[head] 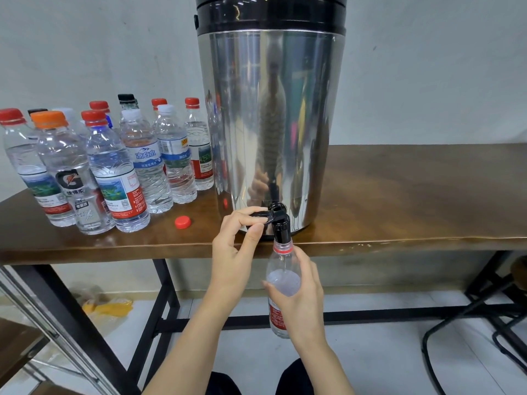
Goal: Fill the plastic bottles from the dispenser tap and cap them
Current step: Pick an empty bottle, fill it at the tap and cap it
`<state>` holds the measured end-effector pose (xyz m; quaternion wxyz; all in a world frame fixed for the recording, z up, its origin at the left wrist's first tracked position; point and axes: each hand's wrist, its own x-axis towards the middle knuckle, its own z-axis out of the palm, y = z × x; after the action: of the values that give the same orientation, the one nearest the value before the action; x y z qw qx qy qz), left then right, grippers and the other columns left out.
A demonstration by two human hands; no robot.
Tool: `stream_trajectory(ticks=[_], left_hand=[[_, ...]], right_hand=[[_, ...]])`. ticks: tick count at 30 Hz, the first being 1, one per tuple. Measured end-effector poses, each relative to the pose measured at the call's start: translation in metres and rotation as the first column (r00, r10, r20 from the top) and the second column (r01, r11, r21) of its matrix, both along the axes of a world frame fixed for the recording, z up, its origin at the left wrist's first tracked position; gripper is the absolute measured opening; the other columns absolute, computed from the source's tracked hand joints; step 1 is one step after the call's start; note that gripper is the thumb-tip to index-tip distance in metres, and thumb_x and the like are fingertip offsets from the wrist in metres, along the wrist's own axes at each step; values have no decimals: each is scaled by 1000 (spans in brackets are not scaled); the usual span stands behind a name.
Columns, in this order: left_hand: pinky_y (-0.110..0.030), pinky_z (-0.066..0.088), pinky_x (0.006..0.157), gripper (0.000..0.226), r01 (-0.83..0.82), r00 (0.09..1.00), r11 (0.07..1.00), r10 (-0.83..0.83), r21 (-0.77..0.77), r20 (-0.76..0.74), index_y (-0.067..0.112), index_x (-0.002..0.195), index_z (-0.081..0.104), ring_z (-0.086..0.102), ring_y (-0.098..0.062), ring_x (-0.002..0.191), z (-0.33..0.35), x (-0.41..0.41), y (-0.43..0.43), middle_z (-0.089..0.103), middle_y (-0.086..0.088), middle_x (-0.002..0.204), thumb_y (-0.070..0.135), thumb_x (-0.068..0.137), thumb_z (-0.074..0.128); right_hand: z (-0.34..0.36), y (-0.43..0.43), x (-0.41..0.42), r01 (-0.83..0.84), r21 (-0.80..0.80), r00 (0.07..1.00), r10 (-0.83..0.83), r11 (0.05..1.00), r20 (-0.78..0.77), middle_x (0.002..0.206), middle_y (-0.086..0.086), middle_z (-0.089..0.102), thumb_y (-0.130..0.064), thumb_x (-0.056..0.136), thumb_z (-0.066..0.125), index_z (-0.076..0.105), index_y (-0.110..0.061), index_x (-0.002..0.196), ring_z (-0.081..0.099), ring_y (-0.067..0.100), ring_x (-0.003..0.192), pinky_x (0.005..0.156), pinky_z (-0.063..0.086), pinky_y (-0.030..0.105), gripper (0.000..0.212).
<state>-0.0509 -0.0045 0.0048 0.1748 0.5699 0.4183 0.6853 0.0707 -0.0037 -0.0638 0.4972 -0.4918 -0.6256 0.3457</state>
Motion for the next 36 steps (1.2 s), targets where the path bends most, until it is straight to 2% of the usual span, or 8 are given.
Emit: stream_trajectory(ticks=[4,9,15,26,28,31,33,36], left_hand=[[-32,44,97,14,7,1000,1000,-7,-11,2,43,90,68,57,-24,118,2,0,-2,67,16,114,37,92,56],[-28,45,94,14,-2,1000,1000,2,-10,-2,44,89,68,58,-22,118,3,1,-2,67,18,114,37,91,56],[-32,46,95,13,-7,1000,1000,7,-4,-11,41,89,68,57,-24,118,2,0,-1,68,16,114,37,92,56],[-32,46,90,13,-8,1000,1000,8,-11,3,43,88,68,58,-24,117,2,1,-2,68,16,114,38,91,57],[-34,46,95,12,-1,1000,1000,1,-11,7,42,88,68,58,-25,118,1,1,-2,68,16,114,38,91,57],[-33,46,98,12,4,1000,1000,-4,-8,31,39,88,69,58,-25,119,1,2,-1,68,13,113,38,90,58],[-33,46,98,12,5,1000,1000,-5,-3,30,37,89,69,58,-25,118,1,2,-1,69,11,114,36,91,58],[-32,46,96,12,7,1000,1000,-7,-5,28,36,89,69,58,-28,116,1,3,-1,69,8,114,34,93,57]], right_hand=[[-2,2,-1,8,4,1000,-8,1000,-7,126,-39,41,-23,75,85,34,-58,127,39,-16,119,105,35,23,81],[-4,2,-1,3,-6,1000,-3,1000,-14,128,-34,43,-21,75,84,37,-51,133,40,-8,124,108,36,27,81],[-4,2,-1,-4,-1,999,4,1000,-34,131,-31,46,-21,74,85,39,-50,133,41,-8,125,109,37,29,79],[-3,3,-1,-18,-11,1000,17,1000,-18,123,-41,40,-23,74,85,34,-62,120,41,-4,123,106,35,26,78],[-3,4,-1,-22,-11,1000,22,1000,-17,121,-42,39,-23,74,85,34,-63,118,41,-4,122,104,35,26,79],[-2,4,0,-25,-14,999,25,1000,-27,119,-42,40,-23,73,85,35,-64,117,43,-12,116,102,36,24,78],[-1,3,0,-24,-14,999,24,1000,-34,122,-40,42,-23,74,85,37,-61,120,38,-19,117,103,35,24,77],[-1,2,0,-29,-11,999,28,1000,-47,128,-33,45,-22,73,85,40,-50,131,39,-14,124,107,36,25,78]])
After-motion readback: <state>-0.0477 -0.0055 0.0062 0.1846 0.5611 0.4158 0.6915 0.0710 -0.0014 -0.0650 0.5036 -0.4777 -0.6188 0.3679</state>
